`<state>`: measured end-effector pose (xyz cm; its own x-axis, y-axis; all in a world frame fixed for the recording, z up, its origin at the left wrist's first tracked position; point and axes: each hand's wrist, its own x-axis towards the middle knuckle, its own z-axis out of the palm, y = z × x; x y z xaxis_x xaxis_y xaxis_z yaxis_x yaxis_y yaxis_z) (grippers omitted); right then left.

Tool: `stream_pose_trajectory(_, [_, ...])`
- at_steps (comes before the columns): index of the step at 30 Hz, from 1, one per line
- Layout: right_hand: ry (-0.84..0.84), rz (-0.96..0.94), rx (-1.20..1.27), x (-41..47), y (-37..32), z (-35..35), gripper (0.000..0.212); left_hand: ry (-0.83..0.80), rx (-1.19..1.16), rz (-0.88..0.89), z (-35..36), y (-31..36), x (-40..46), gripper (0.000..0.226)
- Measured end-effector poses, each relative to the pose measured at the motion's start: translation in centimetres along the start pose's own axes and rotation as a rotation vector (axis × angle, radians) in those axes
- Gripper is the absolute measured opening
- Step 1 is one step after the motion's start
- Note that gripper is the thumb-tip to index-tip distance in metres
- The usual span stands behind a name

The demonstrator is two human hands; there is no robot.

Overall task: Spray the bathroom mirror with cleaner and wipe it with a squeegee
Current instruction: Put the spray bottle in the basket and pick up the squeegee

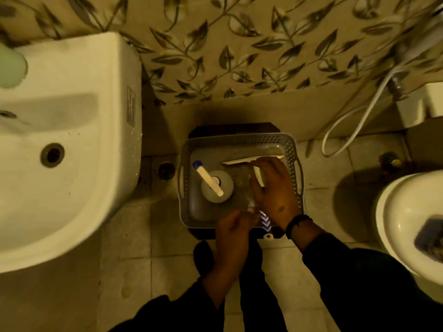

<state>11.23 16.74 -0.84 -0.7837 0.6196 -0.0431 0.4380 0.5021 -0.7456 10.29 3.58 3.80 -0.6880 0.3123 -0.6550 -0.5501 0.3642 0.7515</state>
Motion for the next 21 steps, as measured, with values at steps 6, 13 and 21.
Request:
stream_pose_trajectory(6, [0.193,0.339,0.211,1.0,1.1,-1.2,0.019,0.010,-0.037,-0.066,5.0,1.2,4.5,0.033])
stream_pose_trajectory(13, [0.147,0.551,0.282,-0.1,3.6,2.2,0.026,0.144,-0.118,-0.168,5.5,0.2,9.0,0.036])
stream_pose_trajectory(21, [0.049,0.703,0.227,-1.7,4.8,4.1,0.039,0.143,0.017,-0.382,5.7,-0.9,11.0,0.024])
